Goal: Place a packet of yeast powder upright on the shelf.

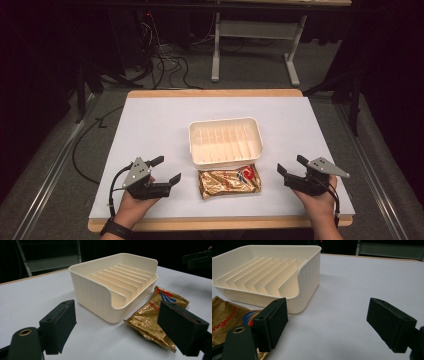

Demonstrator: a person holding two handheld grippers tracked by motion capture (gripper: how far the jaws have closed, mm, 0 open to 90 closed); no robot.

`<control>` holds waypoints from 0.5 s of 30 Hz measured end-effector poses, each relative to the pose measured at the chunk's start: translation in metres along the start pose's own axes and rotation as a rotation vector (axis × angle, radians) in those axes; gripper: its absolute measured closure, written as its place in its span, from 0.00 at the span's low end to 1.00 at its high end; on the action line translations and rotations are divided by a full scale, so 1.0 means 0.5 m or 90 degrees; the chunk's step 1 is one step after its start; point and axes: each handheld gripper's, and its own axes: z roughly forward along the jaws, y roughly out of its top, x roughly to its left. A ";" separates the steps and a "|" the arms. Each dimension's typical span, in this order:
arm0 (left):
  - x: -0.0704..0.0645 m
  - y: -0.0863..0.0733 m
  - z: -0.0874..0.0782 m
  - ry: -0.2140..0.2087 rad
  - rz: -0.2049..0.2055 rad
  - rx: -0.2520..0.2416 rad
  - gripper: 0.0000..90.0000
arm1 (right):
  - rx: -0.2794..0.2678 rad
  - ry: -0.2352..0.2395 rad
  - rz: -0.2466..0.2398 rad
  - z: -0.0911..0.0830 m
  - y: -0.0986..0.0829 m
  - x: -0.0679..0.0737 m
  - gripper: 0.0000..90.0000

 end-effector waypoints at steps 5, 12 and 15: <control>0.003 0.000 0.000 0.000 0.000 0.001 0.18 | 0.005 -0.005 0.006 0.002 -0.001 -0.001 0.20; 0.002 0.000 0.000 -0.001 0.001 0.004 0.18 | 0.009 -0.003 0.013 0.003 -0.004 -0.002 0.20; 0.001 -0.001 0.003 -0.003 0.001 0.005 0.18 | 0.009 0.003 0.020 0.003 -0.007 -0.004 0.21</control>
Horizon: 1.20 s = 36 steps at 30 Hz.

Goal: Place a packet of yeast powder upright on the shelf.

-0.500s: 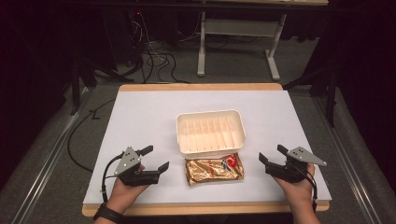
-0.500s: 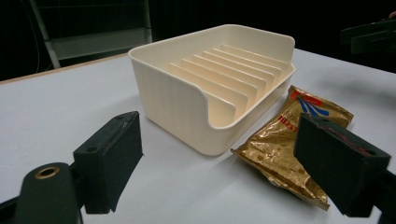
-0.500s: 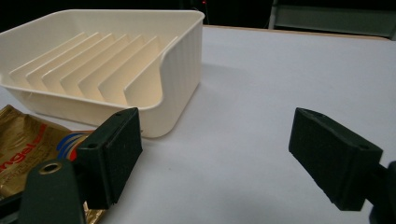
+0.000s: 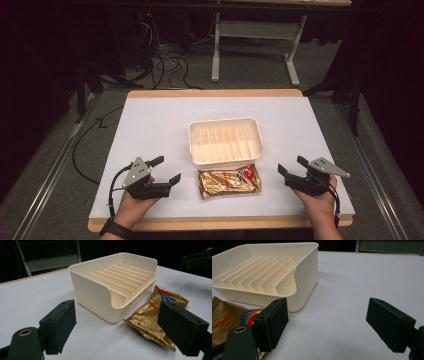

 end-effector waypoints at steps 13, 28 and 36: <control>-0.005 -0.002 0.007 -0.006 0.012 0.015 0.18 | 0.072 0.108 0.050 0.030 -0.013 0.042 0.50; -0.005 -0.002 0.007 -0.008 0.014 0.015 0.18 | 0.210 0.179 0.066 0.088 -0.036 0.092 0.47; -0.005 -0.003 0.008 -0.008 0.015 0.016 0.18 | 0.242 0.207 0.089 0.095 -0.044 0.090 0.57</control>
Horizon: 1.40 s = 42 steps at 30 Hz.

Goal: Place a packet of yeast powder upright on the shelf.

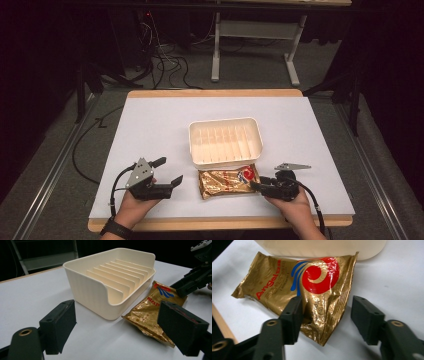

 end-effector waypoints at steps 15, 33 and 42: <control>-0.003 0.006 0.009 -0.011 0.002 -0.006 0.18 | 0.026 -0.007 -0.035 -0.031 -0.012 0.000 1.00; -0.008 0.013 0.028 -0.027 0.009 -0.006 0.18 | -0.018 -0.134 0.004 -0.115 -0.028 -0.084 0.99; -0.003 0.007 0.012 -0.014 0.004 -0.006 0.18 | -0.051 -0.205 0.029 -0.145 -0.010 -0.149 0.96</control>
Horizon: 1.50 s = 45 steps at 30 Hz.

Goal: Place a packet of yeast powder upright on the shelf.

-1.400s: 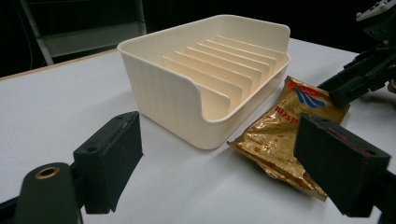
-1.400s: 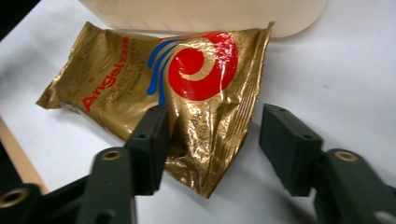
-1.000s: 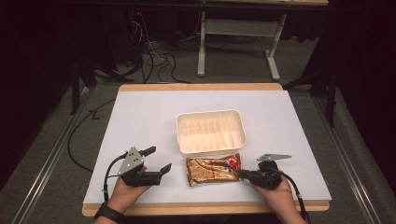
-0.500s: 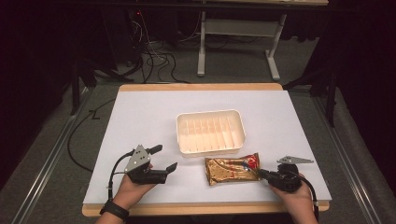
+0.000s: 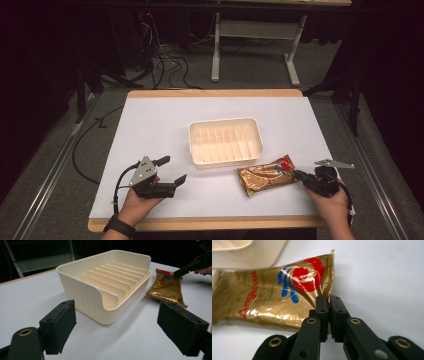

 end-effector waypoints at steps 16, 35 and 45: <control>0.001 -0.004 -0.005 0.005 -0.001 0.004 0.18 | -0.019 -0.028 0.014 0.025 0.026 -0.031 0.98; 0.001 -0.004 -0.006 0.006 -0.002 0.002 0.18 | -0.081 0.016 0.095 -0.010 0.014 -0.049 0.73; 0.001 -0.004 -0.005 0.006 -0.001 0.004 0.18 | -0.105 0.084 0.202 -0.012 -0.005 -0.075 0.59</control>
